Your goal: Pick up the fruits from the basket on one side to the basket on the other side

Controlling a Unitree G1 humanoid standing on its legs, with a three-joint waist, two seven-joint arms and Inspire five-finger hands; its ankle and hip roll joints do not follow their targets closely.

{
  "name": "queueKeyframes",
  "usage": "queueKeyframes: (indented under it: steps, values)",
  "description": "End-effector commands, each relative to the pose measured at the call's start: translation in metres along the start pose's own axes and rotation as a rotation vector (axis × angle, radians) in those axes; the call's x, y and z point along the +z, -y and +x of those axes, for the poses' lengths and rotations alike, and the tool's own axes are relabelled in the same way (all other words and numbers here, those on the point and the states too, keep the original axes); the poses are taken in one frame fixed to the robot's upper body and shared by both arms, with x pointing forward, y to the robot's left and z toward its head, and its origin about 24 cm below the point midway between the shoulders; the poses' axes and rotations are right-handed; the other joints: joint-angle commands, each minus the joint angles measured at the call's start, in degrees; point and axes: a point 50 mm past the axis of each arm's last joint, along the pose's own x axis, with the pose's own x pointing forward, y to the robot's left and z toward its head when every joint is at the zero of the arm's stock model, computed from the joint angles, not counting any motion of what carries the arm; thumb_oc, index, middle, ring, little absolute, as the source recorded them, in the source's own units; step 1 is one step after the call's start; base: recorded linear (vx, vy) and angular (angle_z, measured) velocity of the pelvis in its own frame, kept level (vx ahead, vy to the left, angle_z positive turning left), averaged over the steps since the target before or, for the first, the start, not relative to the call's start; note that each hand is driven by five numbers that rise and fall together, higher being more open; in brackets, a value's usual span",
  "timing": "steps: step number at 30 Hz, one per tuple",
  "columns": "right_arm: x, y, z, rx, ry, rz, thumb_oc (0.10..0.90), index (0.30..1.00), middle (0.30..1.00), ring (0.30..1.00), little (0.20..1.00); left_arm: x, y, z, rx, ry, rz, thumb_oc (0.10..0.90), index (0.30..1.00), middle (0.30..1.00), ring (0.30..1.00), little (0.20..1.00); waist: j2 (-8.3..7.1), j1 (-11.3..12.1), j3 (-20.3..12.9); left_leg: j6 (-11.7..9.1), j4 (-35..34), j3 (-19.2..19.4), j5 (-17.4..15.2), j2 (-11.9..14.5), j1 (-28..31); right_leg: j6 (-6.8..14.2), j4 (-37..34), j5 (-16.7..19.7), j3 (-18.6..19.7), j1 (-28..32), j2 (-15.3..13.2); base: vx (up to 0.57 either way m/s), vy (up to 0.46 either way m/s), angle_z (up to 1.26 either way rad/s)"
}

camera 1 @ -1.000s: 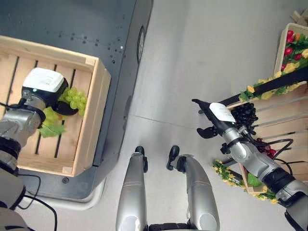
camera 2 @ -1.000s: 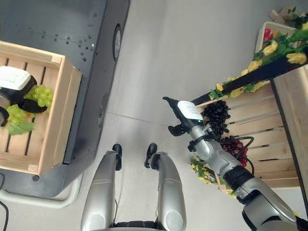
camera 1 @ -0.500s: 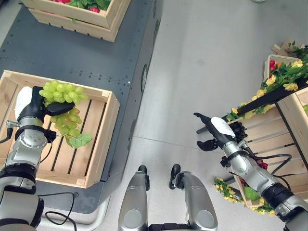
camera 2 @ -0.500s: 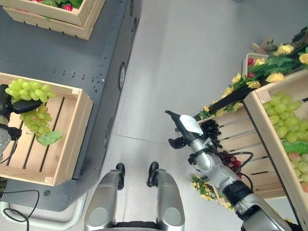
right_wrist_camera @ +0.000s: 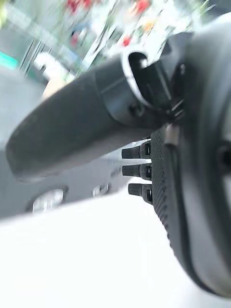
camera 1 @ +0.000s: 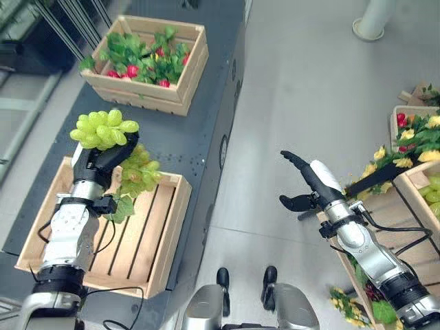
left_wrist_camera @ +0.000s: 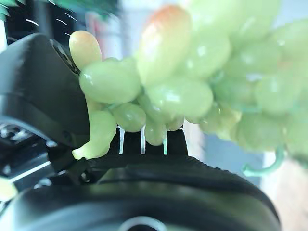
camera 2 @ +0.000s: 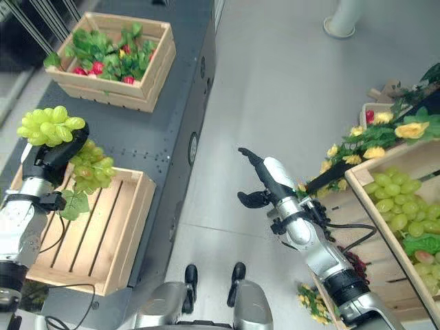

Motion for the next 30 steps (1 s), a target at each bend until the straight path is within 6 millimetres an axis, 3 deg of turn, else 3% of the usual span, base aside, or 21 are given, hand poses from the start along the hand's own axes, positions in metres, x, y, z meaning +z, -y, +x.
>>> queueKeyframes:
  steps: [1,6,8,14,16,19,26,30]
  values:
    - [0.014,0.004,-0.001,0.018,0.106,0.141,0.800,0.900,0.900,0.900,0.900,0.039,-0.012,0.003,-0.008,0.229,-0.060,0.400,0.300,0.300,0.300,0.300,0.82,0.1,-13.6,1.2,-1.7,-3.4,0.6,-4.6,-1.8,-0.8,-2.9,2.2,0.5,1.9,0.0,0.03,-0.099,-0.05]
    - [0.049,0.018,0.023,0.102,0.207,0.240,0.800,0.900,0.900,0.900,0.900,0.064,0.002,0.021,-0.107,0.314,-0.074,0.400,0.300,0.300,0.300,0.300,1.06,-0.1,-16.2,0.2,-7.9,-5.2,3.6,-4.5,0.0,-0.4,-9.1,5.2,1.2,3.9,1.1,0.01,-0.090,-0.06]
    - [0.064,0.015,0.037,0.203,0.218,0.365,0.800,0.900,0.900,0.900,0.900,0.072,0.011,0.035,-0.159,0.335,-0.148,0.400,0.300,0.300,0.300,0.300,0.98,-0.3,-17.3,-0.1,-10.1,-5.4,4.6,-4.4,0.5,-0.4,-11.2,6.1,1.1,4.5,1.5,0.00,-0.100,-0.10]
    - [0.099,0.005,0.057,0.432,0.265,0.729,0.800,0.900,0.900,0.900,0.900,0.093,0.042,0.058,-0.278,0.387,-0.113,0.400,0.300,0.300,0.300,0.300,0.46,-0.6,-18.9,-0.7,-11.6,-6.0,5.4,-4.3,0.0,-0.6,-14.5,7.5,0.9,5.2,2.2,-0.02,-0.082,0.02]
    - [0.105,0.000,0.061,0.473,0.271,0.855,0.800,0.900,0.900,0.900,0.900,0.095,0.052,0.063,-0.319,0.388,-0.112,0.400,0.300,0.300,0.300,0.300,0.38,-1.0,-19.5,-0.7,-11.6,-5.0,5.1,-4.0,0.3,-0.6,-14.5,7.4,1.1,5.3,2.2,0.02,-0.043,0.03]
    - [0.119,0.003,0.066,0.454,0.349,0.839,0.800,0.900,0.900,0.900,0.900,0.098,0.065,0.070,-0.366,0.369,-0.113,0.400,0.300,0.300,0.300,0.300,0.39,-1.4,-20.3,-0.7,-11.6,-4.4,4.9,-3.6,0.6,-0.6,-14.5,7.4,1.3,5.3,2.3,0.03,-0.042,-0.01]
    - [0.152,0.002,0.090,0.531,0.367,1.073,0.800,0.900,0.900,0.900,0.900,0.096,0.097,0.093,-0.449,0.284,-0.151,0.400,0.300,0.300,0.300,0.300,-0.04,-1.7,-21.8,-0.6,-11.6,-3.5,4.2,-3.4,1.5,-0.7,-14.5,7.0,1.4,5.9,2.4,0.03,-0.052,-0.02]
    - [0.165,0.004,0.099,0.520,0.384,1.097,0.800,0.900,0.900,0.900,0.900,0.092,0.108,0.101,-0.482,0.242,-0.151,0.400,0.300,0.300,0.300,0.300,-0.10,-1.7,-22.4,-0.6,-11.6,-3.5,4.2,-3.4,1.7,-0.7,-14.5,7.1,1.5,5.9,2.5,0.01,-0.017,0.00]
